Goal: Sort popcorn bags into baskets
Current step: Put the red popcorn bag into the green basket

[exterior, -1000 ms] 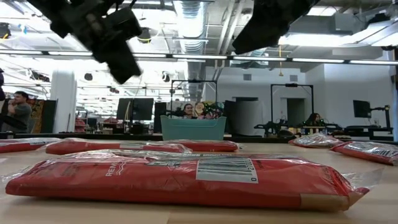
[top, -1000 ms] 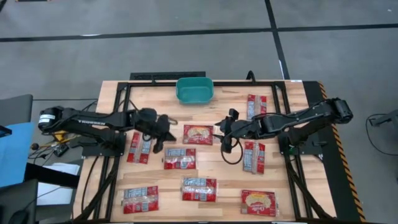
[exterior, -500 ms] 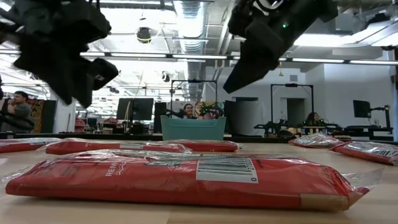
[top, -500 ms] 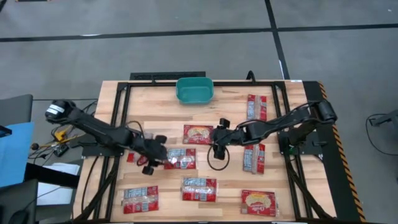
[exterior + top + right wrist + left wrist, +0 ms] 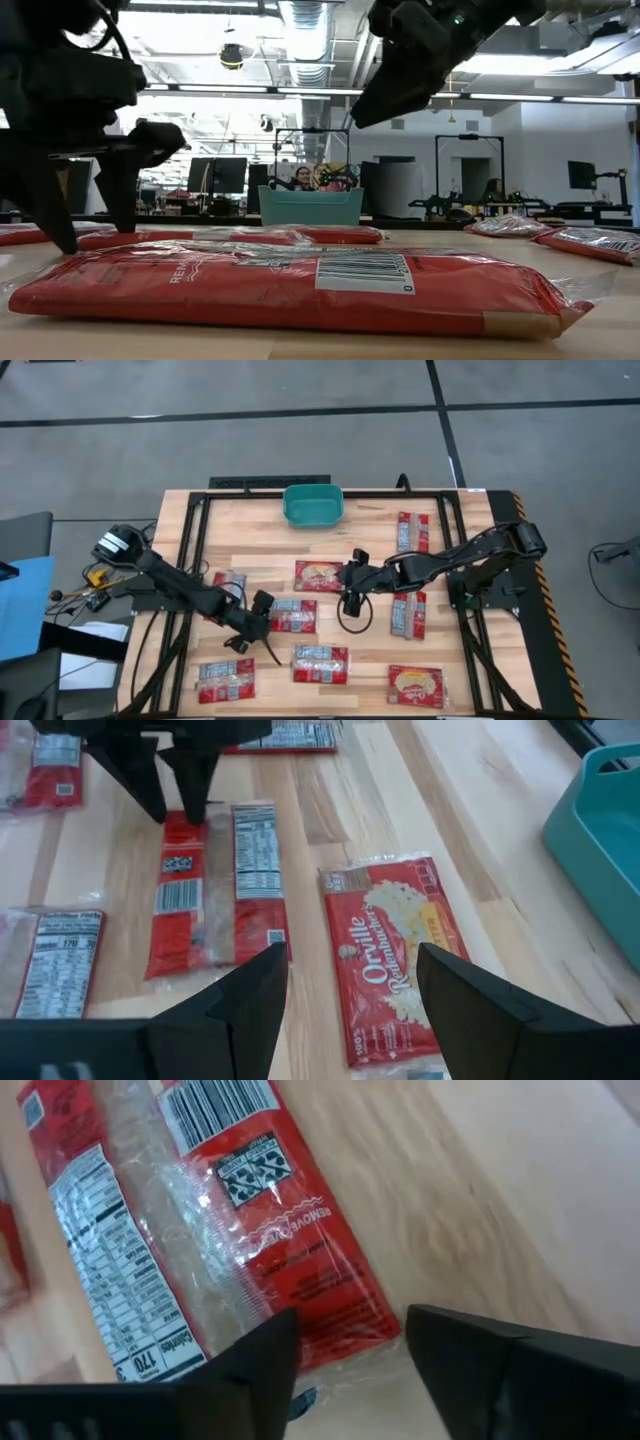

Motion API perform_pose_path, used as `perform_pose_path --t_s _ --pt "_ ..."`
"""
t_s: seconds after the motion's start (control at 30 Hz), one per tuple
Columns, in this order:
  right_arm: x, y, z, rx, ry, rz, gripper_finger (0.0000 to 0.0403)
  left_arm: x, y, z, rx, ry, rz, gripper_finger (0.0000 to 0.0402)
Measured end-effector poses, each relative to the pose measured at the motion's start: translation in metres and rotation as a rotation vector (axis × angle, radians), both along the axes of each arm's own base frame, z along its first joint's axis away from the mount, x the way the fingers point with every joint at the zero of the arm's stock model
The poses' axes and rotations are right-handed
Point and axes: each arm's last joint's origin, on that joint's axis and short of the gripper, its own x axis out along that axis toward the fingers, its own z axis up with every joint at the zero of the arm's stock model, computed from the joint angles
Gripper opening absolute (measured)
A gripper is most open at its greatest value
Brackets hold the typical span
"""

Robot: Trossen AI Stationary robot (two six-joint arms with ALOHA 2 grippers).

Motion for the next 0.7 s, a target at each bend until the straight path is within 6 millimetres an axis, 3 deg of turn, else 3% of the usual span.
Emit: perform_pose_path --t_s 0.23,0.4,0.5,0.7 --pt "0.000 0.001 0.000 0.002 -0.004 0.001 0.0249 0.001 0.000 -0.004 -0.042 0.001 0.079 0.0019" --pt "0.000 0.005 0.001 -0.010 -0.006 0.025 0.0249 0.002 0.001 0.005 -0.084 -0.067 0.135 0.0002" --pt "-0.003 0.014 0.005 -0.034 -0.009 0.149 0.0249 0.000 0.003 0.020 -0.099 -0.131 0.135 0.0001" --pt "0.007 0.032 0.009 -0.091 -0.121 0.347 0.0249 -0.008 0.016 0.074 -0.146 -0.403 0.174 0.0000"
